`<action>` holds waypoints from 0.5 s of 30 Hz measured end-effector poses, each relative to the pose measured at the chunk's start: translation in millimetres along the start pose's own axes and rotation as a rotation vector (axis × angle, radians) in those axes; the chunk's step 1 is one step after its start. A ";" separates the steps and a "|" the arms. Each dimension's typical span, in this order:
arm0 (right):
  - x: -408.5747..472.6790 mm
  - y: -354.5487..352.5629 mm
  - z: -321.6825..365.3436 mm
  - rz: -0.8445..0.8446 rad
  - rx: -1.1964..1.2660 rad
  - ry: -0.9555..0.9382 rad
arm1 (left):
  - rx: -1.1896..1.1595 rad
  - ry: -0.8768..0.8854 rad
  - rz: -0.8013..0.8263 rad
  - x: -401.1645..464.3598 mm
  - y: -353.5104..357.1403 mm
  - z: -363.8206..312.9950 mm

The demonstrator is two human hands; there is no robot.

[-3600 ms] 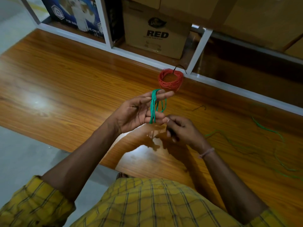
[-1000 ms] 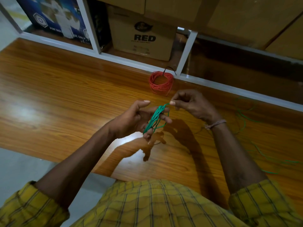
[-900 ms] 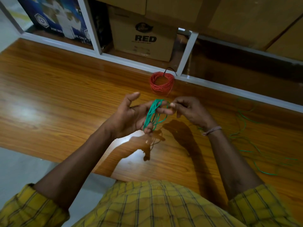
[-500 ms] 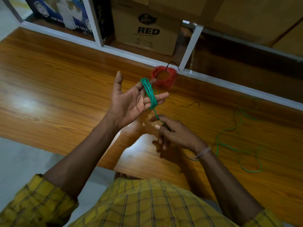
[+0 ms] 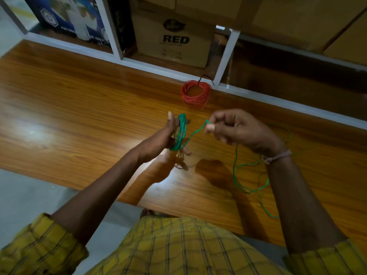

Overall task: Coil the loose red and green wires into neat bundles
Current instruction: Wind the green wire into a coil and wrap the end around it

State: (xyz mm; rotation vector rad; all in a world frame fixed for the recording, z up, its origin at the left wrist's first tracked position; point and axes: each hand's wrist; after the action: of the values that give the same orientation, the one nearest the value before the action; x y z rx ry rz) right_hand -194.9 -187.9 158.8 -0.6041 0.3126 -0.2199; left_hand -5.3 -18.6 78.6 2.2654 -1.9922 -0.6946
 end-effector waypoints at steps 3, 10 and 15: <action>13.6 -10.8 -4.3 -0.149 -0.090 -0.045 | 0.058 -0.040 0.087 -7.0 7.8 -1.9; 49.2 -4.3 -33.5 -0.282 -0.228 -0.095 | 0.014 -0.067 0.237 -16.0 17.2 -3.2; 56.8 19.3 -70.8 -0.300 -0.114 0.009 | -0.204 -0.013 0.293 -15.4 12.2 -2.5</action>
State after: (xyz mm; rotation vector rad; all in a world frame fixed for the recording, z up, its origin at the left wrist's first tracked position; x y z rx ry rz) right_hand -164.7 -225.9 79.7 -0.7626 0.2437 -0.4956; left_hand -16.9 -6.7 89.4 1.8137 -2.0887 -0.8370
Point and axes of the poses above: each hand's wrist, its own x-axis towards the middle knuckle, its own y-axis out of the palm, z = x × y, and after that the axes turned 15 degrees about -x, right-handed
